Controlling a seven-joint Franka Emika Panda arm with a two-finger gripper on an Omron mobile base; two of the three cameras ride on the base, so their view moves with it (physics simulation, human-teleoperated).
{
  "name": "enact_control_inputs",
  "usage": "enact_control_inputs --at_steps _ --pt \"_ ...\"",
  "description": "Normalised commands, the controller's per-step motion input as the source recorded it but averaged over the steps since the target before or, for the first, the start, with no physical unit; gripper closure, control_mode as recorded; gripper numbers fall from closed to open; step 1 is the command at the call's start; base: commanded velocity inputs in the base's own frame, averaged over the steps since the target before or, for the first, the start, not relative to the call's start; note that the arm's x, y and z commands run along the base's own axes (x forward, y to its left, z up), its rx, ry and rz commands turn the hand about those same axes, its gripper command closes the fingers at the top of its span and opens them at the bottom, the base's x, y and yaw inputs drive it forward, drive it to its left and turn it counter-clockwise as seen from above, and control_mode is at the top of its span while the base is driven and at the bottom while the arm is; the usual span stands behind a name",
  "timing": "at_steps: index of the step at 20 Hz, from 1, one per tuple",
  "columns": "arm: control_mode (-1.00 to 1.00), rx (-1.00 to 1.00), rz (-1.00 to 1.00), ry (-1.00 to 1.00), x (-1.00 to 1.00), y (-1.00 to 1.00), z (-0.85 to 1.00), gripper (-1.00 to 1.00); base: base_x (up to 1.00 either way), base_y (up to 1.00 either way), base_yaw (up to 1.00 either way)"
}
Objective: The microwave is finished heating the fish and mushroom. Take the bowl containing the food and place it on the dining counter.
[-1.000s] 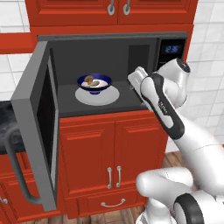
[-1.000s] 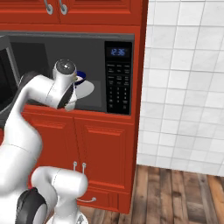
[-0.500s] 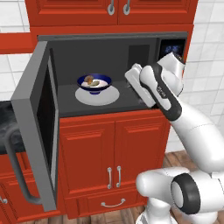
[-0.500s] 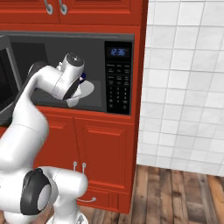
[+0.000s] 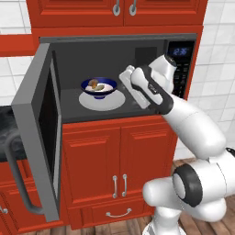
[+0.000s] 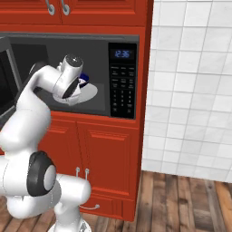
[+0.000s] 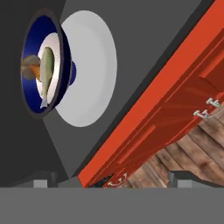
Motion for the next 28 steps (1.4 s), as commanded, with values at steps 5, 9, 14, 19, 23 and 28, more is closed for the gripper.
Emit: enact_control_inputs --at_steps 5,9,14,19,23,28 --pt "-1.00 0.00 0.00 0.00 0.63 0.19 -0.05 -1.00 0.00 0.00 0.00" --pt "-1.00 0.00 0.00 0.00 0.62 0.16 -0.23 -1.00 0.00 0.00 0.00" --pt "-1.00 0.00 -0.01 0.00 0.60 0.15 -0.28 -1.00 0.00 0.00 0.00" --pt "-1.00 0.00 -0.02 0.00 0.59 0.12 -0.24 -1.00 0.00 0.00 0.00" --pt "-1.00 0.00 -0.02 0.00 0.53 0.06 -0.21 -1.00 0.00 0.00 0.00" --pt "-1.00 0.00 -0.01 0.00 0.47 0.03 -0.18 -1.00 0.00 0.00 0.00"
